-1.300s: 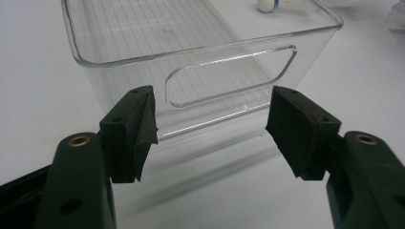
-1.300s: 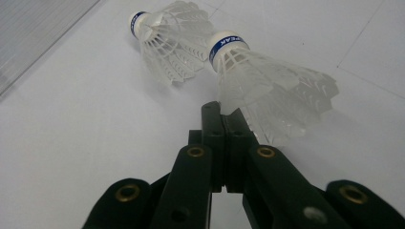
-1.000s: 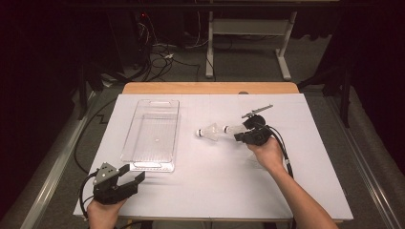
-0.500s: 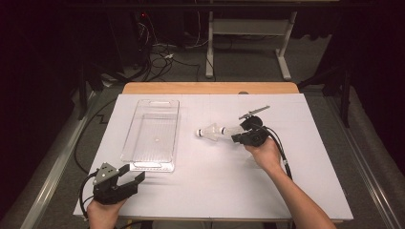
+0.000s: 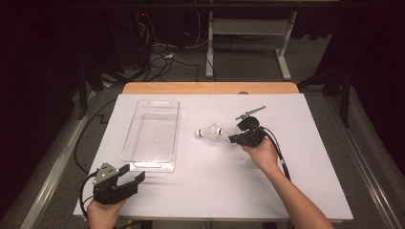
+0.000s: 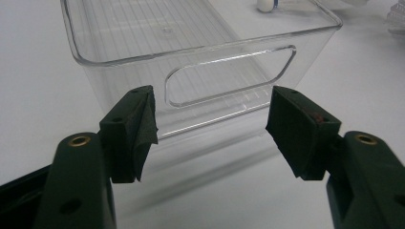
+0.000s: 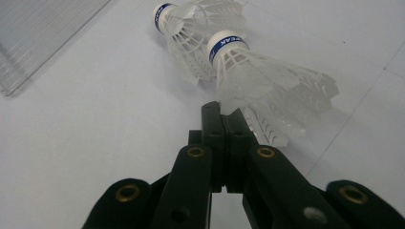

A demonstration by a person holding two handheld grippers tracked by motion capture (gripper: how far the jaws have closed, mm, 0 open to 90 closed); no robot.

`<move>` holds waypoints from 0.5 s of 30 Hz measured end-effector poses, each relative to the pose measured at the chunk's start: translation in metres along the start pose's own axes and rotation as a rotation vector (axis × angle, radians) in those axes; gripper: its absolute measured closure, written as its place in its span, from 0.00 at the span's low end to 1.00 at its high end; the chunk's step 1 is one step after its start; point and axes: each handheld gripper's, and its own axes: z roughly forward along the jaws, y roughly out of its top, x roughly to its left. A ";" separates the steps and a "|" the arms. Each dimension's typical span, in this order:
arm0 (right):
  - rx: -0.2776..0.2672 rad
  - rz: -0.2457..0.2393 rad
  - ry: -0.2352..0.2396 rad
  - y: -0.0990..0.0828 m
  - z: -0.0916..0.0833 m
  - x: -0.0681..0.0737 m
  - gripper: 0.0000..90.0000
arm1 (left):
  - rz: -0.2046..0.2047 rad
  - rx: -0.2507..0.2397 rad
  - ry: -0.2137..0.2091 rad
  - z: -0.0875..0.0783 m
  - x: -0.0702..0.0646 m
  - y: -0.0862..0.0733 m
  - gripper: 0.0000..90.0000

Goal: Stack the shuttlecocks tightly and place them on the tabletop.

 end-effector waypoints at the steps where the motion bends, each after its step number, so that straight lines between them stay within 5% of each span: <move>1: 0.002 -0.001 -0.001 0.000 0.001 0.000 1.00 | 0.000 0.000 0.000 0.000 0.000 0.000 0.39; 15: 0.009 -0.013 0.009 0.005 0.005 0.005 1.00 | 0.001 -0.001 0.000 0.000 0.000 0.000 0.39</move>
